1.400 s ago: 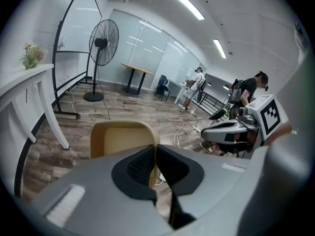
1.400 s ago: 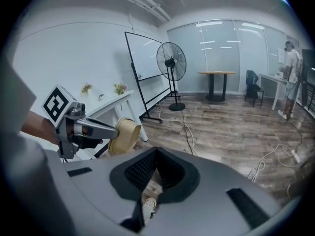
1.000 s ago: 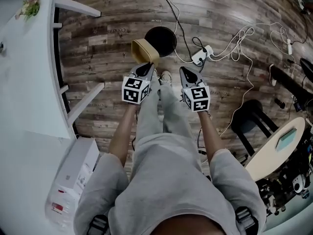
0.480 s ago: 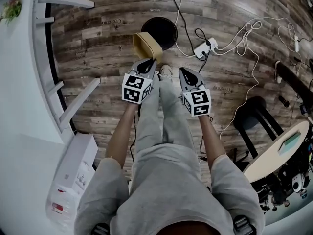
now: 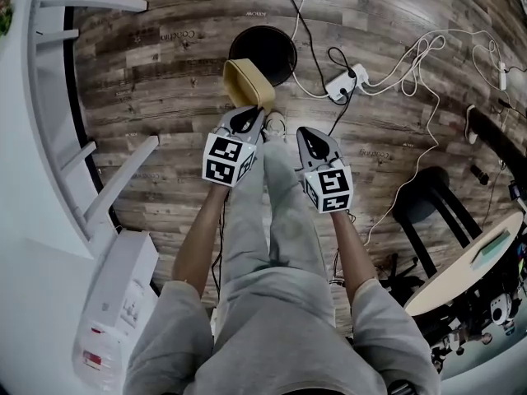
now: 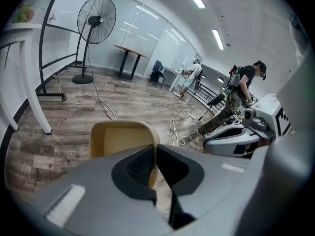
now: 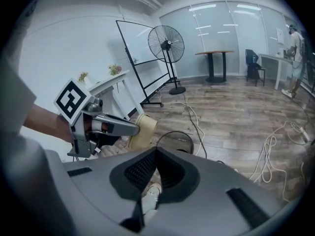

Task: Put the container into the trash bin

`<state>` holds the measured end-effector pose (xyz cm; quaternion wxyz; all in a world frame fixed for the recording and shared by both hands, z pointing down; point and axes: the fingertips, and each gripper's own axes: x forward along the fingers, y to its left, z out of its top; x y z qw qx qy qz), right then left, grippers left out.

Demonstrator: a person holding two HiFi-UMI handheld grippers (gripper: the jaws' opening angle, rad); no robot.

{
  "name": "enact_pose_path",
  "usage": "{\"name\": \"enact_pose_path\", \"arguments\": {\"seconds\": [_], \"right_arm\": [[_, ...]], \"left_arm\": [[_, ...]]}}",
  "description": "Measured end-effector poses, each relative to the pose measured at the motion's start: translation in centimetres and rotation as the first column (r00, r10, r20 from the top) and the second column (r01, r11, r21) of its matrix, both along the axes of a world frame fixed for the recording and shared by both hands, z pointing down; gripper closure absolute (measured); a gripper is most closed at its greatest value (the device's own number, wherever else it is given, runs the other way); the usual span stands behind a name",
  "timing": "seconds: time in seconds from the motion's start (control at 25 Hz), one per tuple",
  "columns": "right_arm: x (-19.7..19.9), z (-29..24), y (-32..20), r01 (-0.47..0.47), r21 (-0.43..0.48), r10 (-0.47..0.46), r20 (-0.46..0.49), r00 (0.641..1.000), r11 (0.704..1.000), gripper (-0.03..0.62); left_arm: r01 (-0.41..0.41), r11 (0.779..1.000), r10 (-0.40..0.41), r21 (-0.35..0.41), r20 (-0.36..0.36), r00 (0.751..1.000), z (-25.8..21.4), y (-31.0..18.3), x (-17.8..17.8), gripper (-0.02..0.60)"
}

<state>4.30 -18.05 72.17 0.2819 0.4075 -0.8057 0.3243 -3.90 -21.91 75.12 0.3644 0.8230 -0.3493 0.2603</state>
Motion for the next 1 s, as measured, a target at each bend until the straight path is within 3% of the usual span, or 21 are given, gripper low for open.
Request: {"name": "enact_pose_path", "arguments": {"seconds": [1.0], "right_arm": [[-0.5,8.9,3.6,-0.020,-0.058,0.021,0.013,1.000,0.998,0.580]], "left_arm": [[-0.094,0.996,0.094,-0.003,-0.008,0.996,11.5,-0.4,2.1,0.554]]}}
